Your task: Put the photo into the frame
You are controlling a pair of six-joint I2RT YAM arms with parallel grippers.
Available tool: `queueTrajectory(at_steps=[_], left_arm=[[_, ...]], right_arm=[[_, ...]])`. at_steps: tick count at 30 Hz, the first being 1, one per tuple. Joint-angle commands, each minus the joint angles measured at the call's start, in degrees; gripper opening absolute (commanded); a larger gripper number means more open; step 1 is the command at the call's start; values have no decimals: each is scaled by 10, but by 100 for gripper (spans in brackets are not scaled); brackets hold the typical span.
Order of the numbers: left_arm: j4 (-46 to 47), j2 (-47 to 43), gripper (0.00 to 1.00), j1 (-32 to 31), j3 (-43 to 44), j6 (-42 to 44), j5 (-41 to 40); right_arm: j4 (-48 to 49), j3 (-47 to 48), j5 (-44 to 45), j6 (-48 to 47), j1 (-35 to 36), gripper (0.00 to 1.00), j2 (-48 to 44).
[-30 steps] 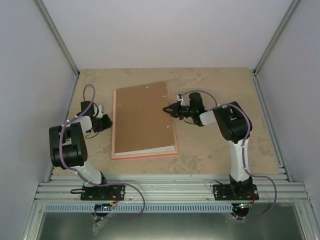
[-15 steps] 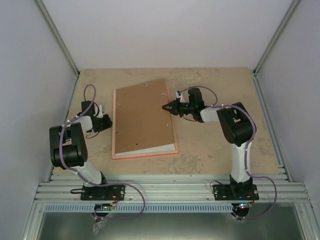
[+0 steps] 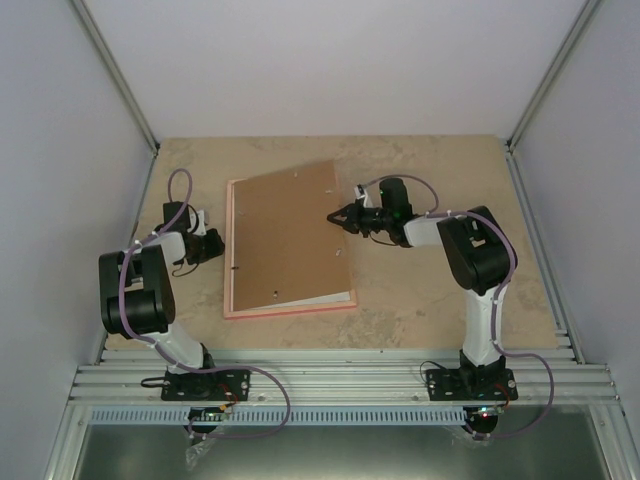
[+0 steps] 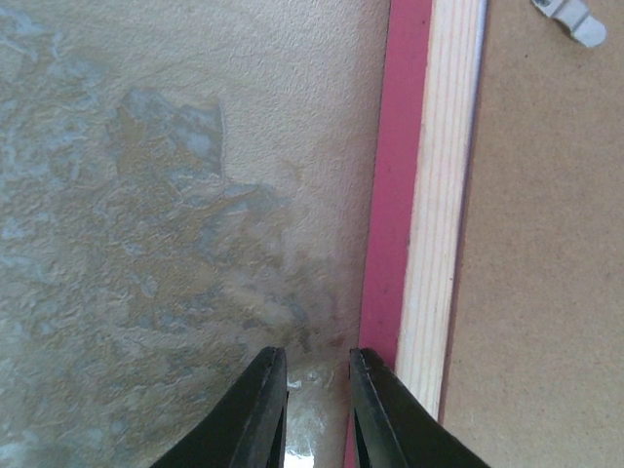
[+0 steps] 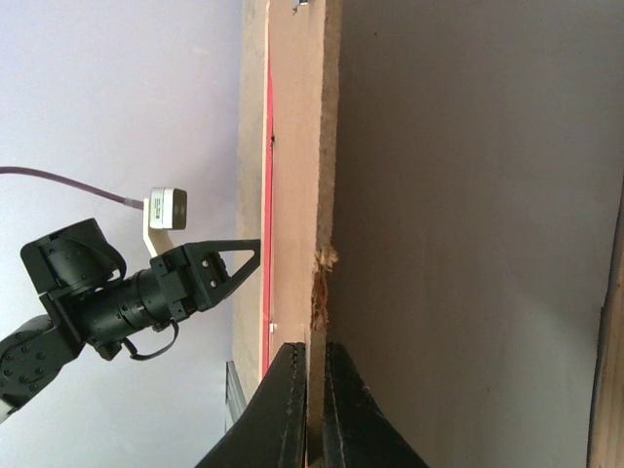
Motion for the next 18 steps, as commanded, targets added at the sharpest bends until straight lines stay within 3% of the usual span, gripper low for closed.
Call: queueTrajectory(at_steps=[1,18], left_arm=[[4,-10,22,-3,3,-1,-1],[10,-2,18,-11,-8,0,22]], right_arm=[[-39,-26,1,-26,8,1,-7],[81,-42,42,37,36,1,51]])
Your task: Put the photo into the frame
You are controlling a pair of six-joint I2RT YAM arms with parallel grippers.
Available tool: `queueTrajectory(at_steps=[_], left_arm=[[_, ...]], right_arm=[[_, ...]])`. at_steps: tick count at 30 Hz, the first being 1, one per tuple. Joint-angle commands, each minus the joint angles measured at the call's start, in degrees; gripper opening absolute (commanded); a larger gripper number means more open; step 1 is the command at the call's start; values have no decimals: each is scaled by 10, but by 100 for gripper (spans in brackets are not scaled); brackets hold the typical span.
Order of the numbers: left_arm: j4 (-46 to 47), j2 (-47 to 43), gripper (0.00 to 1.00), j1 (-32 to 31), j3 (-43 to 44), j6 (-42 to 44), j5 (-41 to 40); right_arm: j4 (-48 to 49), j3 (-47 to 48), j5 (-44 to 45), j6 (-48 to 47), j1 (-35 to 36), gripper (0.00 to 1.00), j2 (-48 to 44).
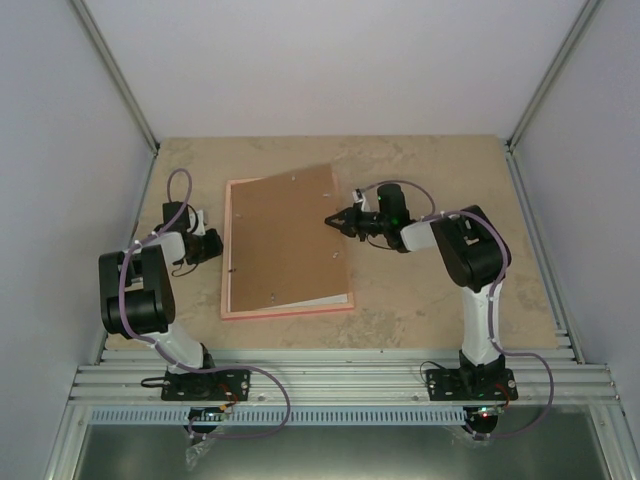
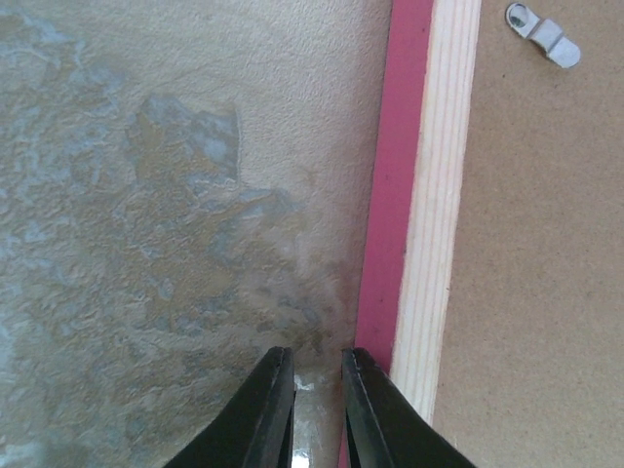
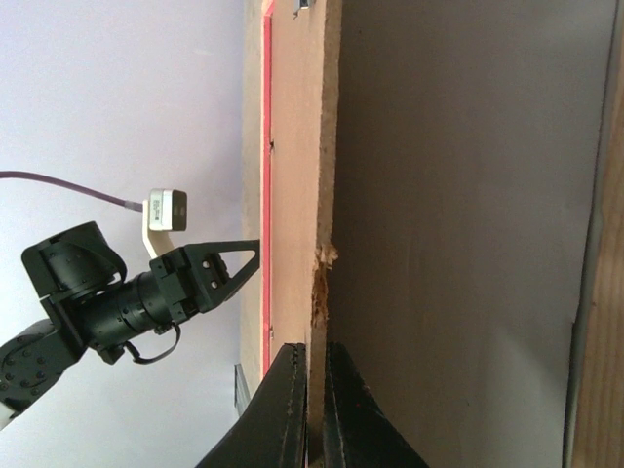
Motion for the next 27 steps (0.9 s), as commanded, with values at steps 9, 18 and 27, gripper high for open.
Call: queueTrajectory(at_steps=[9,18,27], left_arm=[[9,-5,18,-15,-3,-5,30],[-22,-94,39,-14,39,107,17],[-97,-141,60,-28,25,247,16]], right_arm=[[130,-59,23,62,27,0,35],[157,-81,-20,38,-15,1,-20],[225,-98,-42,64,-31,1,-14]])
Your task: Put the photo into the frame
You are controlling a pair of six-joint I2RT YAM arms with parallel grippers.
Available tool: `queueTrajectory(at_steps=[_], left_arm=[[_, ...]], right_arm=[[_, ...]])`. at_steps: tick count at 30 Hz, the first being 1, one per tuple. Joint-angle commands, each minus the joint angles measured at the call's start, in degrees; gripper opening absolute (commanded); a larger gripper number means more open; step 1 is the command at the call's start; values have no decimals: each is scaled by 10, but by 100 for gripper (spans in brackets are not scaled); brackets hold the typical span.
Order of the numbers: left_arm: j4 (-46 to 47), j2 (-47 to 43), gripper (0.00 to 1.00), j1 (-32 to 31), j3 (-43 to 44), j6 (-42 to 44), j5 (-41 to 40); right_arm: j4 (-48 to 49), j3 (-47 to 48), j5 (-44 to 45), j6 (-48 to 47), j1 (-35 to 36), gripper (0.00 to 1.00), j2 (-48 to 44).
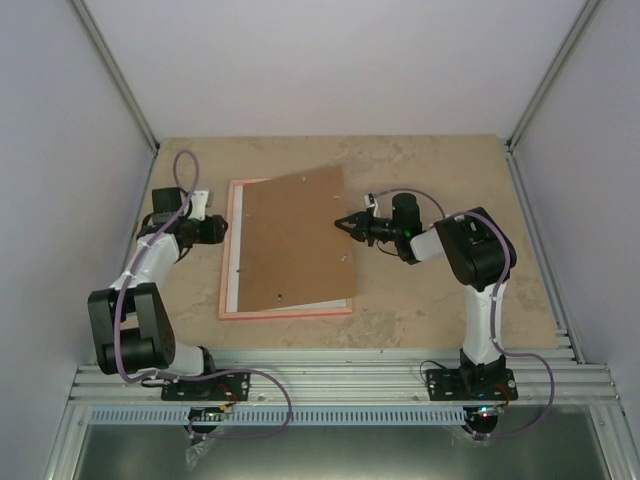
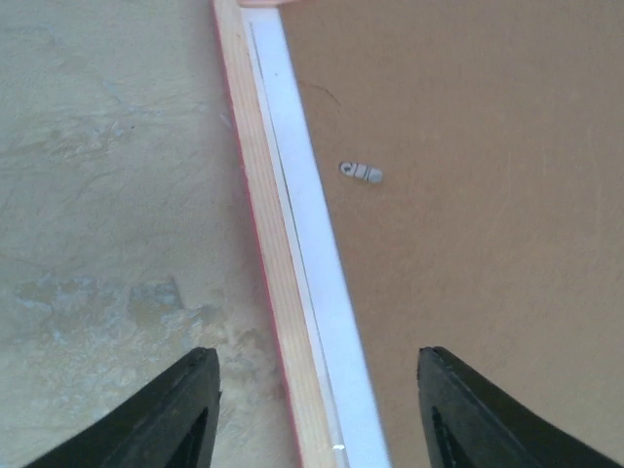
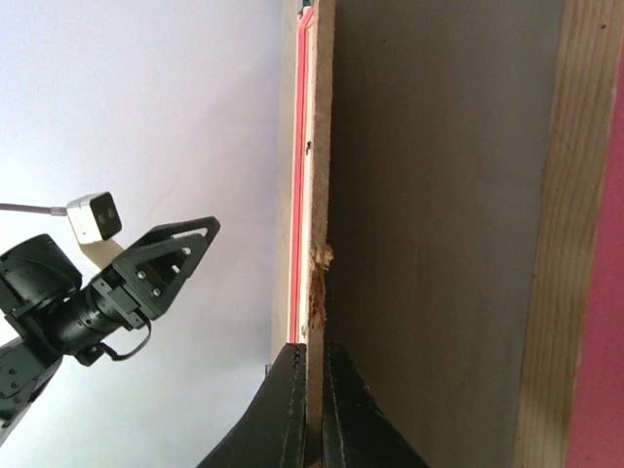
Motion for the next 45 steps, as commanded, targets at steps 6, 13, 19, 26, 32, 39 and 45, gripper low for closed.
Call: queueTrajectory(at_steps=[6,13,19,26,32,39,45], left_arm=[[-60,-13,71,-70,-39,117,-83],[-57,7,75,-88,-53,127,-156],[-57,39,76,-88,-53,133,-177],[-58,54,76,-110,-56,137,-178],[-67,60,76,-119,-61,145,-173],[-75,56,76,-119,-60,145,-185],[-91,38,75,-119,-71,164,-193]], right_arm=[[47,-7,-8,-11,-2,1,-1],[42,-10,-5,-14,-2,1,3],[40,-9,-5,-14,-2,1,7],[40,-9,-4,-13,-2,1,10],[38,-11,0,-14,-2,1,14],[34,-13,3,-16,-2,0,14],[32,-15,5,-19,-3,1,14]])
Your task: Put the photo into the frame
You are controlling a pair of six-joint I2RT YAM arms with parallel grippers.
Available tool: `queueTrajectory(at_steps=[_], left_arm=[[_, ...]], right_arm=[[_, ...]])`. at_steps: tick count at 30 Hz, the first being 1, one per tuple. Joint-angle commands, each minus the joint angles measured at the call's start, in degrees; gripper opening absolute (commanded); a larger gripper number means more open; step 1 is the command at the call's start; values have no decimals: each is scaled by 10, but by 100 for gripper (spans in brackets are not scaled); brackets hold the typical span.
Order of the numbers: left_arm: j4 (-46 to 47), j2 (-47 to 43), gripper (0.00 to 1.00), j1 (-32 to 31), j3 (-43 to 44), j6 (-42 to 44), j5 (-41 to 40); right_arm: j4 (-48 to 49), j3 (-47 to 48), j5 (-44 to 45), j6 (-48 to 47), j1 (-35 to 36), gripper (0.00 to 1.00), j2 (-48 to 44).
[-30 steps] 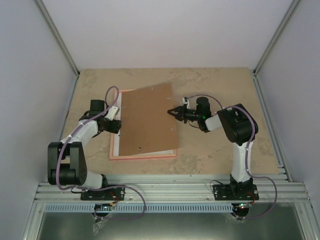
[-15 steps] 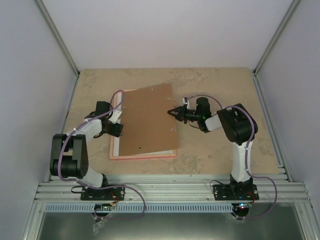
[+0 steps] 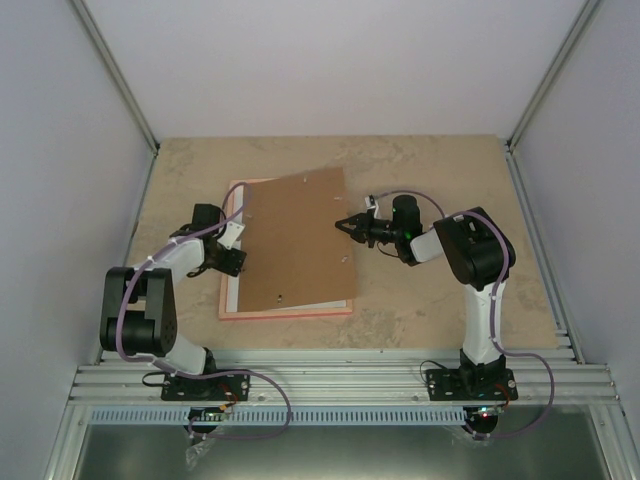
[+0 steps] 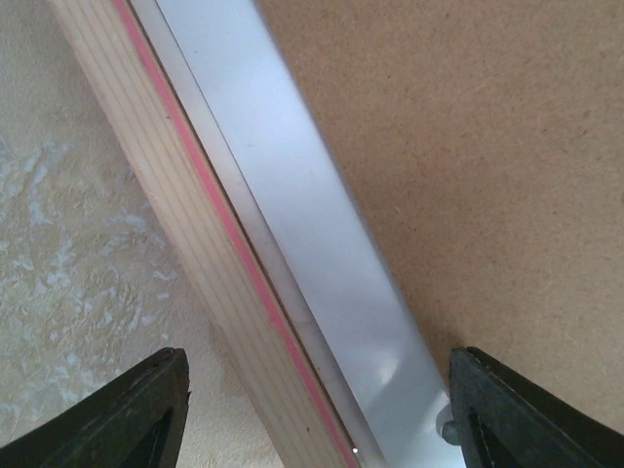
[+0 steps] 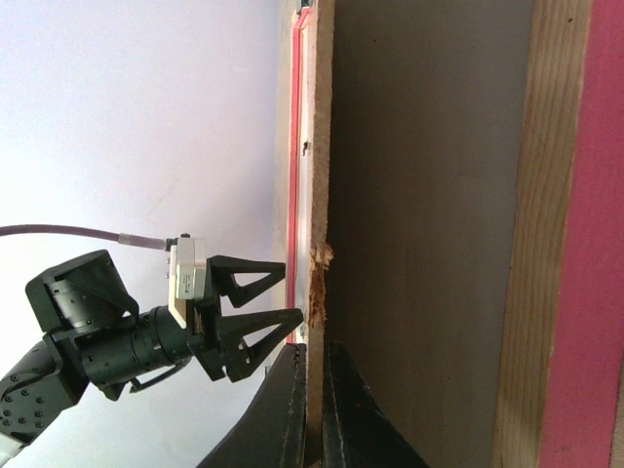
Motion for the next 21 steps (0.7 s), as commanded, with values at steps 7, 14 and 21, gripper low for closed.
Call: queueTrajectory(at_steps=[7,14,21], left_arm=[[-53,-28,73,-3,-19,29,17],[-68,-36,72,-8,-22,34,65],[-55,-46,74,-13,-20,2,111]], right_arm=[[13,-9,9,-29,-1,1,10],[15,-8,10,-28,0,1,13],[18,-8,7,-26,3,0,12]])
